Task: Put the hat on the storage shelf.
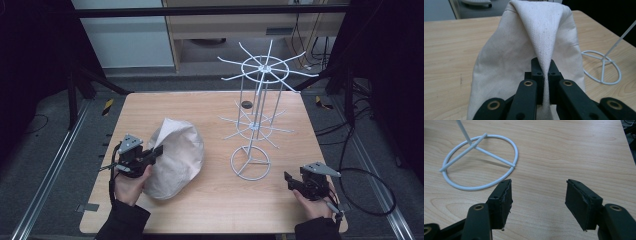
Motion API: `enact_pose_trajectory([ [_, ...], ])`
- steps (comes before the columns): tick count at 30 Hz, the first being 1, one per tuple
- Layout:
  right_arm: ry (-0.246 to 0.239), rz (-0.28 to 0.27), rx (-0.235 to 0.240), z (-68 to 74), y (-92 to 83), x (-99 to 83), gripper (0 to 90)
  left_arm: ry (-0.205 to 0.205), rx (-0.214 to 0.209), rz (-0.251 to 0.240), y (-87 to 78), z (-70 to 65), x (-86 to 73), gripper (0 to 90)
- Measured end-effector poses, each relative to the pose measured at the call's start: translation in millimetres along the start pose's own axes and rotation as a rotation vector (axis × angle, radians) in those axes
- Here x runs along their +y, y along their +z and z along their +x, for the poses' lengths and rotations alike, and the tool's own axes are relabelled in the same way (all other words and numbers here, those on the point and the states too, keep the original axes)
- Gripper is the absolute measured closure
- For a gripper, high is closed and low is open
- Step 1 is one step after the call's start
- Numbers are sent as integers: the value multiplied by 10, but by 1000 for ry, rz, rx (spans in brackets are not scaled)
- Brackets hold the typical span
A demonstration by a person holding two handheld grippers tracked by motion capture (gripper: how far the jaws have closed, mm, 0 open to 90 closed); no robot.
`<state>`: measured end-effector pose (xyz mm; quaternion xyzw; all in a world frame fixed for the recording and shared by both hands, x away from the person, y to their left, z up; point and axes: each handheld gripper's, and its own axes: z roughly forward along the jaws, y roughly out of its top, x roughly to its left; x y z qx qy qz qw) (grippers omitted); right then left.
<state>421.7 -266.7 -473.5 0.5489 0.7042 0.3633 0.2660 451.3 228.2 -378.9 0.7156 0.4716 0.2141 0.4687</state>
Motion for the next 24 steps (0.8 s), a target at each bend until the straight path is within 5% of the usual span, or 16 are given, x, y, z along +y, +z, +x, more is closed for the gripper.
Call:
enact_pose_trajectory([
  [14,-11,-10,-2,-6,-2,-10,363,47,-31,-86,-161,-141,66,880],
  [24,-12,-9,-2,-2,4,-13,359,40,-54,-207,-447,-166,181,880],
])
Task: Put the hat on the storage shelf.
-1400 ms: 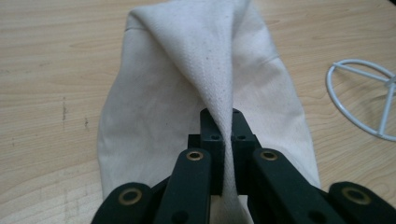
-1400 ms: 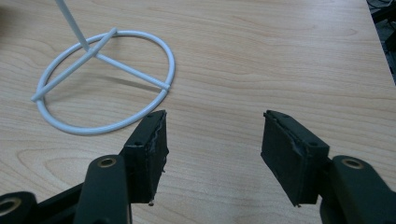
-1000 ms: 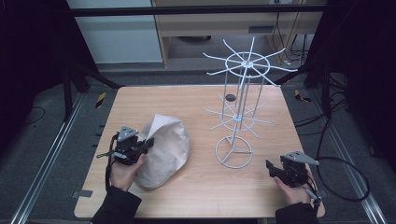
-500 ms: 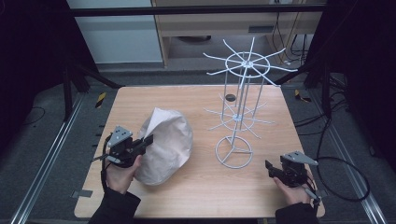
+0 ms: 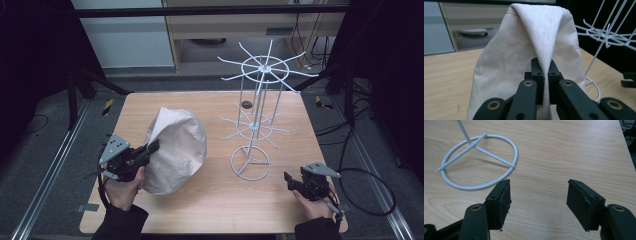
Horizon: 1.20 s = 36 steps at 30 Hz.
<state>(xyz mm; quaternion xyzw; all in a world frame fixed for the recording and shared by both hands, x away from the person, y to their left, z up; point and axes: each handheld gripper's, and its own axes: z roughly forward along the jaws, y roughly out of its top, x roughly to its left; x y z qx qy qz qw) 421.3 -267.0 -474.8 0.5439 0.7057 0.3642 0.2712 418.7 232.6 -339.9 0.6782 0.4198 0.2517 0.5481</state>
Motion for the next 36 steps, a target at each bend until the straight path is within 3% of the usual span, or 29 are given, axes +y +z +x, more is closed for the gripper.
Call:
enact_pose_trajectory([
  [20,-2,-8,0,-10,0,-4,348,-36,-46,-186,-404,-1,237,880],
  [36,-19,-10,-1,2,14,-8,335,-16,-94,-315,-545,-110,383,879],
])
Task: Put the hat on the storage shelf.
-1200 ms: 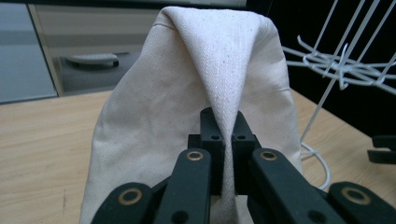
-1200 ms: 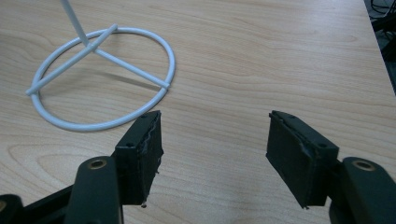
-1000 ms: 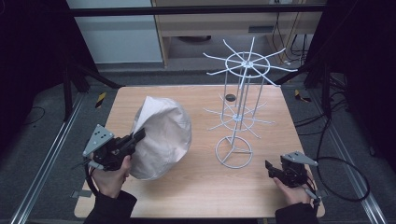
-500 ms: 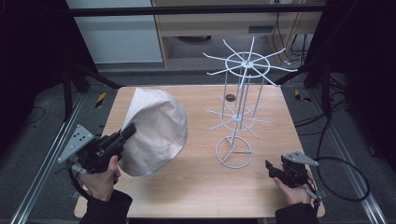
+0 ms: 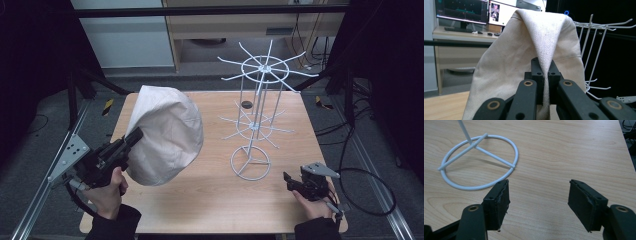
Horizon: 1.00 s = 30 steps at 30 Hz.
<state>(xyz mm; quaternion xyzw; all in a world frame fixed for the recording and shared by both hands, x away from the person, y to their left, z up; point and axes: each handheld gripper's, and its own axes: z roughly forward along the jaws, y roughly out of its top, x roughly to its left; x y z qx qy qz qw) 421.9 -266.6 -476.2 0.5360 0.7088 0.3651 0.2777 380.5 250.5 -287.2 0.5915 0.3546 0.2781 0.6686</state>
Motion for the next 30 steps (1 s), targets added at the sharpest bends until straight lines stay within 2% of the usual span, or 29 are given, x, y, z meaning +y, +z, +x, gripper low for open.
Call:
enact_pose_trajectory([
  [5,4,3,6,12,7,0,332,-10,-24,-27,-27,-13,46,879],
  [6,3,2,6,14,7,1,330,-17,-34,-46,-38,-12,66,879],
  [13,2,0,4,4,5,-2,330,-28,-44,-101,-37,-19,126,879],
  [21,2,0,4,4,6,-2,330,-40,-66,-159,46,-79,235,879],
  [25,2,1,4,5,7,-3,330,-45,-89,-189,115,-150,330,879],
  [30,1,0,3,1,9,-3,330,-46,-105,-203,174,-209,394,879],
])
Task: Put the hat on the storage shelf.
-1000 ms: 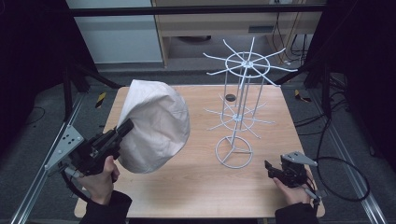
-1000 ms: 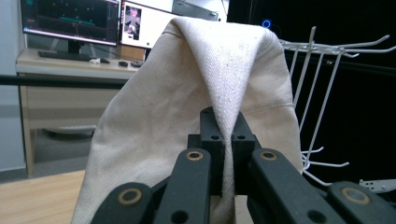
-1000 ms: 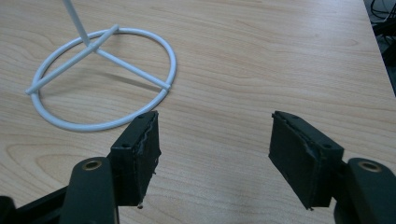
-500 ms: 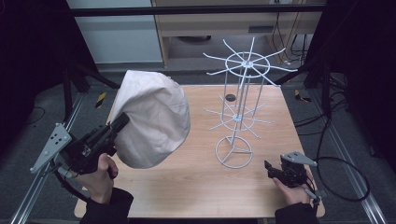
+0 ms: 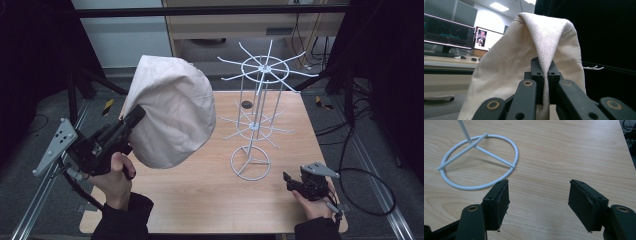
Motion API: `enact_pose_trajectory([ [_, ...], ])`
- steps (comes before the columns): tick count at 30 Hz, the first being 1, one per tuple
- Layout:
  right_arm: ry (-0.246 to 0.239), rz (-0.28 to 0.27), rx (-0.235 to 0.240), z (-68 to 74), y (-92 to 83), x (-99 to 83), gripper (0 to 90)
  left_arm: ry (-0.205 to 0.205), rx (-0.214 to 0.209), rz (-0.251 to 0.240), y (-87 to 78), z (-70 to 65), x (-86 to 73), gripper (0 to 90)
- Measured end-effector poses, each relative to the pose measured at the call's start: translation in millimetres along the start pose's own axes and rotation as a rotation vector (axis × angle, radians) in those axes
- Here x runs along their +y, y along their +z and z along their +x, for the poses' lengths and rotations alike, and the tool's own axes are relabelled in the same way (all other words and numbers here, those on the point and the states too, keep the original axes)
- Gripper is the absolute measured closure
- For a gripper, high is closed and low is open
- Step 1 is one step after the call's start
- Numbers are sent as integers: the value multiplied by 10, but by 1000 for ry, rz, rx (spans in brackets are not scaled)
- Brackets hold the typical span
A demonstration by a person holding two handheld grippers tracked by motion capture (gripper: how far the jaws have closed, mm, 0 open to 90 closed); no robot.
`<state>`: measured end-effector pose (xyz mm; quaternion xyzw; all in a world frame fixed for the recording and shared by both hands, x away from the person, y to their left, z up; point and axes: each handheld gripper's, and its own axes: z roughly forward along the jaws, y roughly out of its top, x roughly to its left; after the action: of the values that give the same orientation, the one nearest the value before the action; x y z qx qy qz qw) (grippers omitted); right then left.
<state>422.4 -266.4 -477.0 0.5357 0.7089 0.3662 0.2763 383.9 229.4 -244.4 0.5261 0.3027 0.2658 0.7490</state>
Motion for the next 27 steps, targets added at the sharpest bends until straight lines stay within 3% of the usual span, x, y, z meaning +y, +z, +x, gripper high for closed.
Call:
enact_pose_trajectory([
  [10,5,-4,7,3,3,-2,329,-2,-28,-26,152,-83,73,879],
  [18,-6,-7,22,42,21,1,324,-8,-49,-39,371,-151,162,879],
  [27,2,-7,27,41,17,2,322,-4,-64,-16,608,-218,138,880],
])
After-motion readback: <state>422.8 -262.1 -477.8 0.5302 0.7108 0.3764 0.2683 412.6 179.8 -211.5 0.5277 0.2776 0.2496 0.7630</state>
